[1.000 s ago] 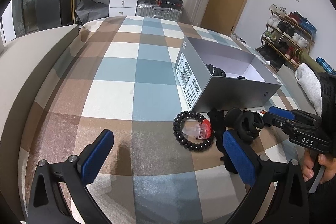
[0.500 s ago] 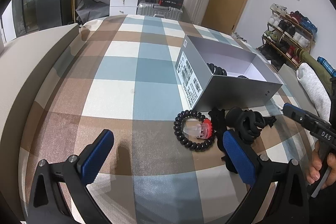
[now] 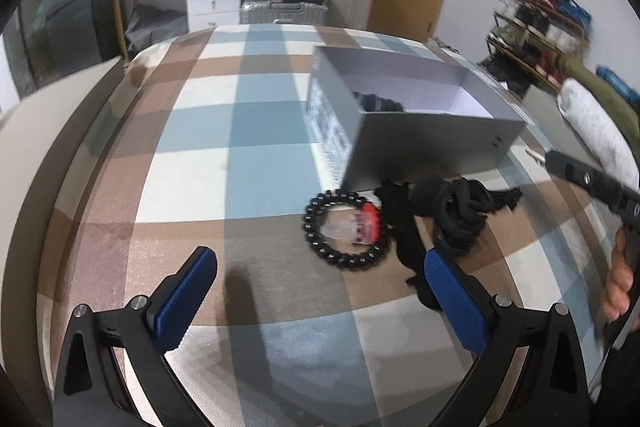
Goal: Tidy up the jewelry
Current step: 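Grasp the white round CHINA badge with the right tool while the left tool grasps a black claw clip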
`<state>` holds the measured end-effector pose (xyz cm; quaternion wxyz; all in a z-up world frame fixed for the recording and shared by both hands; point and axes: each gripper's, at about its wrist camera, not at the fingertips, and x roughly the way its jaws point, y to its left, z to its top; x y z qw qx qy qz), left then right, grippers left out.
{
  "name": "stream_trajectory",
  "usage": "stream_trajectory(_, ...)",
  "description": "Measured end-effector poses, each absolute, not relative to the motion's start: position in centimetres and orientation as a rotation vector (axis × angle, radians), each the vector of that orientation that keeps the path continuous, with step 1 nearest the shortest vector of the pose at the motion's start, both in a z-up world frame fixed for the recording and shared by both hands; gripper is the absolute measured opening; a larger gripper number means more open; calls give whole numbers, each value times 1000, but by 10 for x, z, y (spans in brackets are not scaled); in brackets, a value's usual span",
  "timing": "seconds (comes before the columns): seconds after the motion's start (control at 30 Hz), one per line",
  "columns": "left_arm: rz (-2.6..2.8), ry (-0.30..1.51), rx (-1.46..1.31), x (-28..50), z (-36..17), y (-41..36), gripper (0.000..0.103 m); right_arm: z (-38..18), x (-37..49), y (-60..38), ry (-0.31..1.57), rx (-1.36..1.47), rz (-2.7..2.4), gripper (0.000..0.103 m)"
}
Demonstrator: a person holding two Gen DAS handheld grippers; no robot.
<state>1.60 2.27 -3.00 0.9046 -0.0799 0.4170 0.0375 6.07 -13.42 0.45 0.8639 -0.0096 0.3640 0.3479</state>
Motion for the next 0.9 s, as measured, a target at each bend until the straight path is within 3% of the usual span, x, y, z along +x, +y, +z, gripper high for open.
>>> stream_trajectory(0.53,20,857,-200,16,-25,21,100,9,59,-137,757,-17,738,41)
stream_trajectory(0.63,2,834,-220,15,-21,17,93,9,60,-137,756,-18,738,41)
stream_trajectory(0.9,-73,792,-214,17,-15,-3,90,9,58,-136,754,-21,747,41)
